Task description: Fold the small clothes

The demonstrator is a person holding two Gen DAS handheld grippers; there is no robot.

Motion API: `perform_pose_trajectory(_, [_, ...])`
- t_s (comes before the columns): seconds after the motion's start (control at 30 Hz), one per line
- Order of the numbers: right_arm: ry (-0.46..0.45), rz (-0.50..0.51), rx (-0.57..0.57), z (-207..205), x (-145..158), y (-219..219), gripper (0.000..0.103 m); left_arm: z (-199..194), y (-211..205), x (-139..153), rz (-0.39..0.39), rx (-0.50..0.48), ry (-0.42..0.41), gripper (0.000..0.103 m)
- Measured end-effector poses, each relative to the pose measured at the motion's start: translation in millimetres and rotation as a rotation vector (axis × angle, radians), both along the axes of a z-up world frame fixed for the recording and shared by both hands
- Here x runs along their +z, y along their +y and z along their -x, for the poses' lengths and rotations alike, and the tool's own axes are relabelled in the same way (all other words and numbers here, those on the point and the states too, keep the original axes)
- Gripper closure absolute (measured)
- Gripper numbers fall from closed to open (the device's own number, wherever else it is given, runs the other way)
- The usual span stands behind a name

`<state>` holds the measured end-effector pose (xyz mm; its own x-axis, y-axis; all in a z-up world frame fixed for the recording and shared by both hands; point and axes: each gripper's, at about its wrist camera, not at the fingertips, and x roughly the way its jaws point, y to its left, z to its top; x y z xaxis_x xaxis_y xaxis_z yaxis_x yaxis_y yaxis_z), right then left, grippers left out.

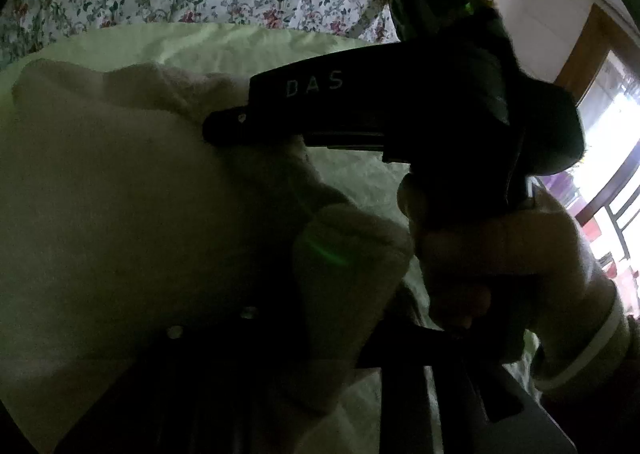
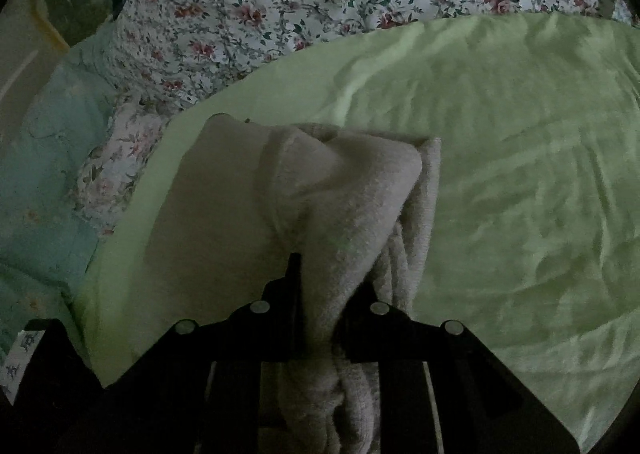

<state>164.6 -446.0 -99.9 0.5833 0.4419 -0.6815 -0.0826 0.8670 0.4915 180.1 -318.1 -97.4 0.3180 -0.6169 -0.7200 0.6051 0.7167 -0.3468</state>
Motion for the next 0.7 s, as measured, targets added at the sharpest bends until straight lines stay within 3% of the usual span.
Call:
perform_pose_trajectory(0.1, [-0.002,0.003,-0.032,2.6,-2.9,-7.6,0.079,5.1,10.1,6.2,0.026,-0.022,0.037,0.061])
perform_pose_trajectory(0.17, [-0.009,0.019,-0.064,9.8,-0.9,-12.4,0.07,16.0,20.3,12.6,0.042,-0.03,0.049,0.049])
perform_pose_trajectory(0.23, [-0.006,0.055,-0.119,16.9,4.2,-17.6,0.053,28.4,35.0,23.6,0.05,-0.018,0.045,0.029])
perform_pose_trajectory(0.3, [-0.005,0.068,-0.157,25.1,9.5,-22.7,0.044,38.4,58.8,34.3,0.071,0.003,0.036,0.02])
perform_pose_trajectory(0.4, [-0.003,0.02,-0.186,38.7,13.9,-31.3,0.021,43.0,98.2,47.5,0.089,0.055,0.027,0.015])
perform_pose_trajectory(0.43, [-0.007,-0.011,-0.184,43.9,14.7,-33.6,0.017,40.2,115.5,49.8,0.087,0.09,0.024,0.013])
perform_pose_trajectory(0.6, [0.035,-0.106,-0.133,48.1,3.1,-30.1,0.016,5.6,163.3,41.8,0.087,0.222,0.072,0.005])
perform_pose_trajectory(0.7, [0.064,-0.122,-0.12,41.4,-8.4,-24.6,0.016,-27.7,175.1,28.0,0.168,0.255,0.153,0.005])
